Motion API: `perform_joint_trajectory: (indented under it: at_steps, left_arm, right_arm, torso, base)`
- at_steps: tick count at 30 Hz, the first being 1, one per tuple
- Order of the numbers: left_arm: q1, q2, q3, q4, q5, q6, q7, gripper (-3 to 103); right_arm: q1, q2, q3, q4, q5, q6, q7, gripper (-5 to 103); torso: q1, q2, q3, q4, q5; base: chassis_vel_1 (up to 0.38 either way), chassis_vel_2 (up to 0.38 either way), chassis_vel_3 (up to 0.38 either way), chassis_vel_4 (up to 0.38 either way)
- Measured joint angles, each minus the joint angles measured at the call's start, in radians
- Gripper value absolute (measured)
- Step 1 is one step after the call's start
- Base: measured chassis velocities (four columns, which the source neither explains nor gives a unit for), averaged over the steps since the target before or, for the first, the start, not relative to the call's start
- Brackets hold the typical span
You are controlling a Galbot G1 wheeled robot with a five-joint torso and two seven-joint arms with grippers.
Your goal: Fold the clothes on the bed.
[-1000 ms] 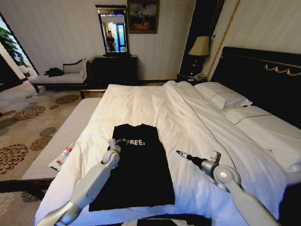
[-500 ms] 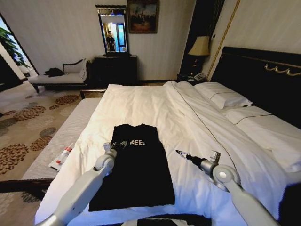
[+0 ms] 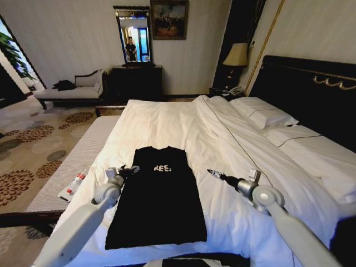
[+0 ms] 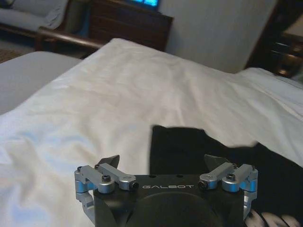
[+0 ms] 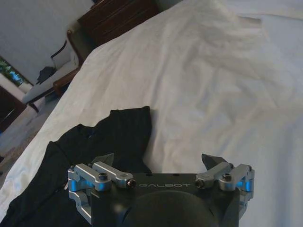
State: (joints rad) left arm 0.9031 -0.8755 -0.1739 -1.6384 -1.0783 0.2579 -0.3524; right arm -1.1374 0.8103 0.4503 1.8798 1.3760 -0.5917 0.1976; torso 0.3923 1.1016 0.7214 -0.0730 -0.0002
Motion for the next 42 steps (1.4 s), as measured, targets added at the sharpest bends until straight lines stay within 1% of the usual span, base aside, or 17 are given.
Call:
perform_joint_trajectory:
  at_steps: [2,4,7,8,12,13,17,18,21,26,28,29,31,32,35,37,42]
  left_arm:
    - [-0.077,0.003,0.022,0.066,-0.032,0.006,0.012,100]
    - [-0.084,0.003,0.024,0.072,-0.035,0.007,0.014,100]
    - [-0.184,-0.010,0.055,0.188,-0.060,0.018,0.056,100]
    - [-0.184,-0.010,0.055,0.188,-0.060,0.018,0.056,100]
    - [-0.286,-0.079,0.087,0.362,-0.045,0.037,0.123,100]
    - [-0.286,-0.079,0.087,0.362,-0.045,0.037,0.123,100]
    - [-0.370,-0.139,0.127,0.511,-0.029,0.050,0.166,100]
    - [-0.370,-0.139,0.127,0.511,-0.029,0.050,0.166,100]
    - [-0.439,-0.206,0.141,0.624,-0.027,0.053,0.193,100]
    - [-0.525,-0.279,0.160,0.762,-0.011,0.050,0.249,100]
    - [-0.558,-0.308,0.177,0.810,-0.006,0.045,0.275,100]
    - [-0.558,-0.308,0.177,0.810,-0.006,0.045,0.275,100]
    - [-0.598,-0.358,0.196,0.876,0.021,0.040,0.305,102]
    - [-0.604,-0.372,0.197,0.894,0.028,0.037,0.310,100]
    - [-0.607,-0.385,0.195,0.912,0.036,0.033,0.313,100]
    - [-0.603,-0.383,0.194,0.915,0.042,0.030,0.313,99]
    - [-0.590,-0.367,0.186,0.903,0.042,0.027,0.302,99]
  right_arm:
    - [0.043,-0.015,-0.026,-0.027,-0.001,0.000,-0.011,100]
    - [0.051,-0.017,-0.032,-0.032,-0.001,0.000,-0.012,100]
    - [0.198,-0.017,-0.138,-0.126,0.018,-0.001,-0.014,100]
    - [0.198,-0.017,-0.138,-0.126,0.018,-0.001,-0.014,100]
    - [0.397,0.024,-0.265,-0.268,0.051,-0.001,-0.007,100]
    - [0.397,0.024,-0.265,-0.268,0.051,-0.001,-0.007,100]
    - [0.535,0.085,-0.358,-0.436,0.050,0.003,-0.037,100]
    - [0.535,0.085,-0.358,-0.436,0.050,0.003,-0.037,100]
    - [0.580,0.130,-0.405,-0.531,0.008,0.013,-0.089,100]
    - [0.632,0.193,-0.443,-0.682,-0.058,0.039,-0.162,100]
    - [0.667,0.236,-0.450,-0.763,-0.078,0.054,-0.189,100]
    - [0.667,0.236,-0.450,-0.763,-0.078,0.054,-0.189,100]
    - [0.684,0.264,-0.433,-0.815,-0.092,0.063,-0.211,100]
    - [0.696,0.286,-0.430,-0.842,-0.103,0.069,-0.225,100]
    - [0.721,0.335,-0.432,-0.885,-0.119,0.081,-0.251,100]
    - [0.745,0.385,-0.434,-0.928,-0.144,0.096,-0.276,100]
    - [0.774,0.441,-0.435,-1.002,-0.199,0.121,-0.311,100]
  torso:
    - [0.000,0.000,0.000,-0.0006,0.0002]
    - [0.000,0.000,0.000,-0.0007,0.0001]
    - [0.000,0.000,0.000,-0.0007,0.0005]
    - [0.000,0.000,0.000,-0.0007,0.0005]
    - [0.000,0.000,0.000,0.0000,-0.0005]
    - [0.000,0.000,0.000,0.0000,-0.0005]
    - [0.000,0.000,0.000,-0.0003,0.0003]
    - [0.000,0.000,0.000,-0.0003,0.0003]
    - [0.000,0.000,0.000,0.0000,0.0003]
    - [0.000,0.000,0.000,-0.0013,0.0004]
    - [0.000,0.000,0.000,0.0000,0.0008]
    - [0.000,0.000,0.000,0.0000,0.0008]
    - [0.000,0.000,0.000,-0.0001,0.0004]
    - [0.000,0.000,0.000,-0.0013,-0.0006]
    - [0.000,0.000,0.000,-0.0014,0.0002]
    - [0.000,0.000,0.000,-0.0003,0.0005]
    - [0.000,0.000,0.000,0.0004,-0.0001]
  base:
    - [0.000,0.000,0.000,0.000]
    - [0.000,0.000,0.000,0.000]
    - [0.000,0.000,0.000,0.000]
    - [0.000,0.000,0.000,0.000]
    - [0.000,0.000,0.000,0.000]
    - [0.000,0.000,0.000,0.000]
    - [0.000,0.000,0.000,0.000]
    - [0.000,0.000,0.000,0.000]
    - [0.000,0.000,0.000,0.000]
    - [0.000,0.000,0.000,0.000]
    - [0.000,0.000,0.000,0.000]
    - [0.000,0.000,0.000,0.000]
    - [0.000,0.000,0.000,0.000]
    - [0.000,0.000,0.000,0.000]
    - [0.000,0.000,0.000,0.000]
    - [0.000,0.000,0.000,0.000]
    - [0.000,0.000,0.000,0.000]
